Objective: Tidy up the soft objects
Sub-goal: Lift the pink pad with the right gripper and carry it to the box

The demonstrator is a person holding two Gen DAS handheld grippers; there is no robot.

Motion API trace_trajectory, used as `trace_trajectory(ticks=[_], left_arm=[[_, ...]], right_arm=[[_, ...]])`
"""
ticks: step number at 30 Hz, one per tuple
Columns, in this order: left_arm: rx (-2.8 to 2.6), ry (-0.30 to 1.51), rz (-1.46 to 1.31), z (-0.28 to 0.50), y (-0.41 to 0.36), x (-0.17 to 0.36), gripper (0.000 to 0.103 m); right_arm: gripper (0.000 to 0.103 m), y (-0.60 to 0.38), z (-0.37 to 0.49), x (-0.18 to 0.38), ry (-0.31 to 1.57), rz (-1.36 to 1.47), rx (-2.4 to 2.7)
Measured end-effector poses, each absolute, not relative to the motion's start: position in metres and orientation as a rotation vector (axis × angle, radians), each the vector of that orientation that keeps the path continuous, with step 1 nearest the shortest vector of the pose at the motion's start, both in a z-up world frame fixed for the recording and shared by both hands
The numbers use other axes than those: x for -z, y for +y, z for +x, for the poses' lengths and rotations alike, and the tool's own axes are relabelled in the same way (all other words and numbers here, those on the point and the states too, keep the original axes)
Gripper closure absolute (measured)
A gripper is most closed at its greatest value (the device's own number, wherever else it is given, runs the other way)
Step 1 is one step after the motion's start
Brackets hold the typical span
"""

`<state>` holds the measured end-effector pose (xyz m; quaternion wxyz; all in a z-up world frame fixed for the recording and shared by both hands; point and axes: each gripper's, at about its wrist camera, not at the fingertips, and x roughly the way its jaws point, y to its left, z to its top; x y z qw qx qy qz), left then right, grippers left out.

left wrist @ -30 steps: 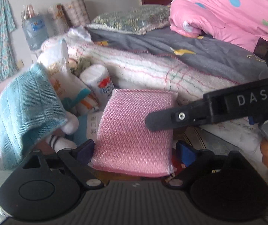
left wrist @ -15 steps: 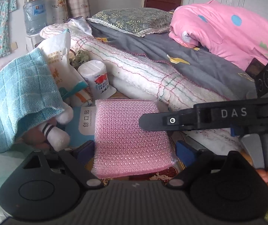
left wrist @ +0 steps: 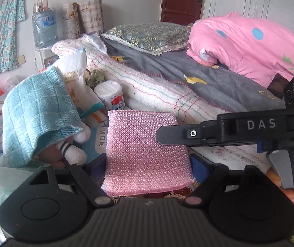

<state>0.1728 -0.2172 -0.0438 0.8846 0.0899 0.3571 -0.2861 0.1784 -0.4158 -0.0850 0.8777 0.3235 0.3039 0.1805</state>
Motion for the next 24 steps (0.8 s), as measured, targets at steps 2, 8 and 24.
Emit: trace_trajectory(ticks=[2, 8, 24], left_arm=[[0.597, 0.731, 0.18, 0.166, -0.214, 0.037, 0.018], [0.587, 0.671, 0.168, 0.14, -0.199, 0.014, 0.018], [0.324, 0.536, 0.095, 0.078, -0.087, -0.061, 0.018]], right_arm=[[0.062, -0.412, 0.171, 0.077, 0.62, 0.662, -0.38], [0.062, -0.396, 0.147, 0.048, 0.582, 0.624, -0.414], [0.06, -0.259, 0.148, -0.051, 0.594, 0.456, -0.779]])
